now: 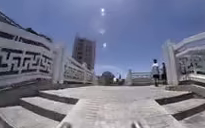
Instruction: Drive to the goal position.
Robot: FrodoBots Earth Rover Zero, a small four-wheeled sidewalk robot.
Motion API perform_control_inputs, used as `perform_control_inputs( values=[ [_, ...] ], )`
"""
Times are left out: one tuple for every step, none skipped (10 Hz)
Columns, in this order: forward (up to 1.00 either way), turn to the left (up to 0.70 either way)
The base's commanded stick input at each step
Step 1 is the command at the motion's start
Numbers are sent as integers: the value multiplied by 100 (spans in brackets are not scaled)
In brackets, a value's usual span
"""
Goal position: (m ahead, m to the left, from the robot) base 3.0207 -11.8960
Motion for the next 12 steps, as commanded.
perform_control_inputs(
  values=[
    [70, -1],
    [70, 0],
    [70, 0],
    [70, 0],
    [70, 0],
    [70, 0],
    [70, 0],
    [70, -1],
    [70, -8],
    [70, -14],
    [70, -14],
    [70, -14]
  ],
)
